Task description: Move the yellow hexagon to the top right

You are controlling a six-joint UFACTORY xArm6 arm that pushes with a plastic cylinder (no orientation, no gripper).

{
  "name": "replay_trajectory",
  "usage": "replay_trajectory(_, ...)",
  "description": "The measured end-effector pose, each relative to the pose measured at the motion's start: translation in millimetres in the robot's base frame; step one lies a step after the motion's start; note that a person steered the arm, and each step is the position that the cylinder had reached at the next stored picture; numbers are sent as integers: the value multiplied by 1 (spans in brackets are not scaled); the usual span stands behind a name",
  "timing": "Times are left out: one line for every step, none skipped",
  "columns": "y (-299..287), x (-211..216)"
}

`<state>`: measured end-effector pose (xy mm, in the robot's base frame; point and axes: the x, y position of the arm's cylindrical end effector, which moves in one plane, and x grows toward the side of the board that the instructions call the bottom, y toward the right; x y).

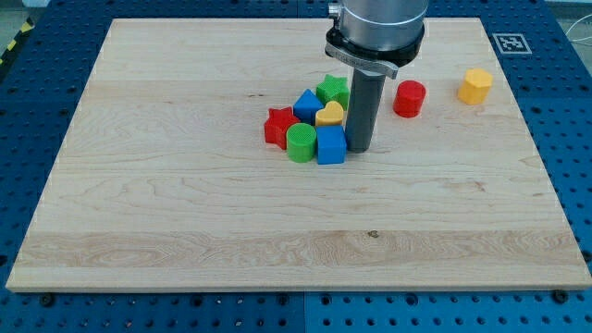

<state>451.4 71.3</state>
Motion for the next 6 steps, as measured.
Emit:
replay_trajectory(31, -6)
replay_trajectory(72, -27)
replay_trajectory(129, -51)
replay_trajectory(184, -80)
replay_trajectory(199, -130)
replay_trajectory(199, -160)
